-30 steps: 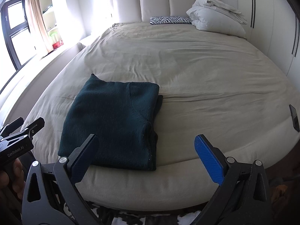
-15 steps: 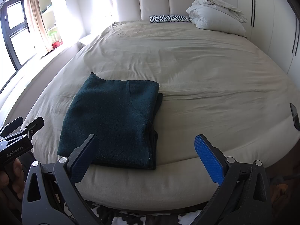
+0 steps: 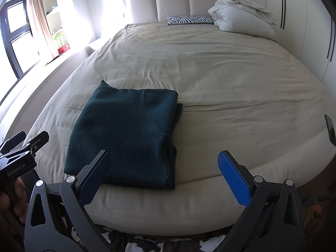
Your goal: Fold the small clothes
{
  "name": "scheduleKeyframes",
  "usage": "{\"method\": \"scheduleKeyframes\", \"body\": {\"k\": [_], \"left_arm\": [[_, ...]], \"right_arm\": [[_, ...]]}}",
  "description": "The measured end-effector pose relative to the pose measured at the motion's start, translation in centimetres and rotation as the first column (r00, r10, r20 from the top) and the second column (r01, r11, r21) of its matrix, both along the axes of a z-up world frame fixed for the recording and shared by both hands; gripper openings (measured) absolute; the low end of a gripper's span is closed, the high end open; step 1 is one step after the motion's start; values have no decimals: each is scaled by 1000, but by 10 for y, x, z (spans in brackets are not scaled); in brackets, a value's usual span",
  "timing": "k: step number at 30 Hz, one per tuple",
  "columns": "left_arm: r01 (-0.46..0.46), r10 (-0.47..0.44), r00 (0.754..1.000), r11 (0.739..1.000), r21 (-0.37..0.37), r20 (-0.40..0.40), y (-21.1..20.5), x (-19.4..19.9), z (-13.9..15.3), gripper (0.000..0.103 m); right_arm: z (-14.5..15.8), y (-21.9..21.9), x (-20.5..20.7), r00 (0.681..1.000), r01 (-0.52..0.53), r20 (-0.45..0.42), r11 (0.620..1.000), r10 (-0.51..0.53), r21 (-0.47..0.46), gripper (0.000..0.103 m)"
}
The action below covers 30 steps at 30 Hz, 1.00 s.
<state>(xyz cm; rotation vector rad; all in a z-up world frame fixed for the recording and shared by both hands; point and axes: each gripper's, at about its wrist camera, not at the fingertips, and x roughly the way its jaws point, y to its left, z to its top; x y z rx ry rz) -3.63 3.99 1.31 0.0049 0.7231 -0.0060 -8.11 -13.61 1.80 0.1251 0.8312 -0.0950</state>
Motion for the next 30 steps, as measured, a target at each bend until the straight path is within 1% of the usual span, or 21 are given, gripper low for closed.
{"method": "scheduleKeyframes", "body": {"k": [8,25,30], "left_arm": [[0,0,1000,1000,1,0,0,0,0,103],[1,-1,1000,1000,0,0,0,0,1,103],[3,-3,1000,1000,-6,-7,0,0,-4,103]], "right_arm": [[-5,1,-3,1000,2,-5,1000,-2,4,103],[-4,-1,-2,1000,0,-5,1000,0,5,103],[-4,-1,-2,1000,-1,-6,1000,1,5,103]]}}
